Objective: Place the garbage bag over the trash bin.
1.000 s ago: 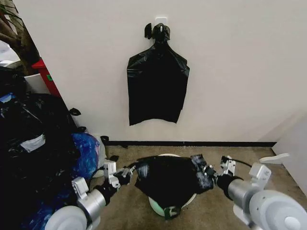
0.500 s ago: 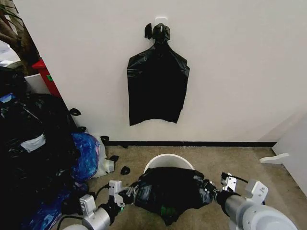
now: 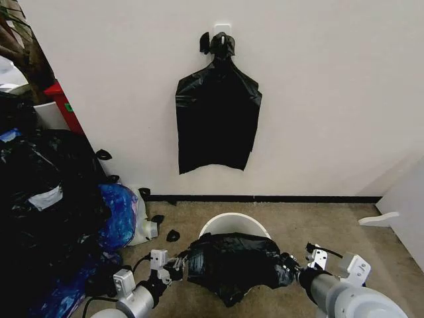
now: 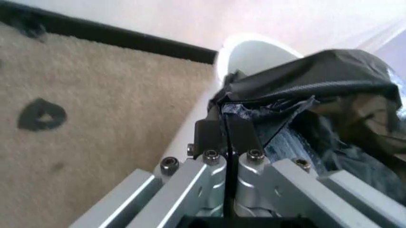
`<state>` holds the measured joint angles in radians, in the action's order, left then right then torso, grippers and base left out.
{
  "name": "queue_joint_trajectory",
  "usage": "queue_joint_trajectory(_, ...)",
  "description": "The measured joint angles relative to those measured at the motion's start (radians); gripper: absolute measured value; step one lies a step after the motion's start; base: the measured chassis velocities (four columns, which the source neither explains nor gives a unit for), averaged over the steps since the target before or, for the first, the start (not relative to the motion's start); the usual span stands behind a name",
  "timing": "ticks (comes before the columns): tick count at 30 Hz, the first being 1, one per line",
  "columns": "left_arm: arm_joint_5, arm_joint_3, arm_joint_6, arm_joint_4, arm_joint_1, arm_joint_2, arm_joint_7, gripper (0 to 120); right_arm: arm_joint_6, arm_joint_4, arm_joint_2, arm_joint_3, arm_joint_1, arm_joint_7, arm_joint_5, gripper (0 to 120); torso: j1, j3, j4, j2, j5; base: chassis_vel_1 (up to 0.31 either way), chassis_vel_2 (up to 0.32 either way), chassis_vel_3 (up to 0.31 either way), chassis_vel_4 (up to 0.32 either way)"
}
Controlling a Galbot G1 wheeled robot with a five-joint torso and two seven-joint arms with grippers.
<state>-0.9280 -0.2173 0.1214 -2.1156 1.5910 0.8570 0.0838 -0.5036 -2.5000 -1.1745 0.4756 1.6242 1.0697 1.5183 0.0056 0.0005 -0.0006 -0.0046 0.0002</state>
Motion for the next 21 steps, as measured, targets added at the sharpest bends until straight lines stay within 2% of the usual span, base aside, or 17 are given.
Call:
queue_joint_trajectory(12,0.008,0.01,-0.002,0.057,-0.065,-0.017,-0.03,0,-0.035,0.025,-0.007,0.021,0.037,-0.1,-0.046,0,0.0,0.0,0.0,0.0,0.0,0.0,0.0,0.0,0.0)
queue_joint_trajectory(21,0.091,0.02,-0.012,0.048,-0.021,-0.013,-0.038,0,-0.04,0.038,-0.02,0.007,0.051,-0.099,-0.058,0,0.0,0.0,0.0002,0.0,-0.0001,0.0,0.0,0.0,0.0)
